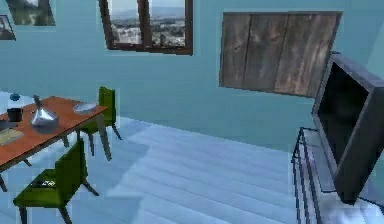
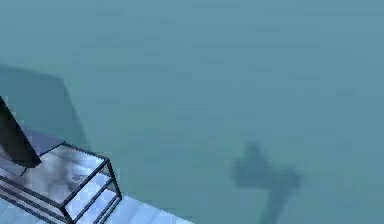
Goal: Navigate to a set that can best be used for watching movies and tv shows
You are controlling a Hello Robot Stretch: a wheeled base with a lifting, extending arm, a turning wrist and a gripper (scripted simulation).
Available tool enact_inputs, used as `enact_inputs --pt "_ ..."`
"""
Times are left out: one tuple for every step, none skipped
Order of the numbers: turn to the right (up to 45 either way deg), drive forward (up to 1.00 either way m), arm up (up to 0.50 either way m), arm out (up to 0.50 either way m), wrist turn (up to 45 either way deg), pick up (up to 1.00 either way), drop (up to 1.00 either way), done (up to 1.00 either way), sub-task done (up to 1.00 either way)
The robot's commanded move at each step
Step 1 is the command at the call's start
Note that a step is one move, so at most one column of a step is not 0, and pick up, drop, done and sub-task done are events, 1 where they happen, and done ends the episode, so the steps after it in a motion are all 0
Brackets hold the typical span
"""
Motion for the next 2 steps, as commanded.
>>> enact_inputs --pt "39.0 0.00 0.00 0.00 0.0 0.00 0.00 0.00 0.00" --pt "0.0 0.00 0.00 0.00 0.0 0.00 0.00 1.00 0.00"
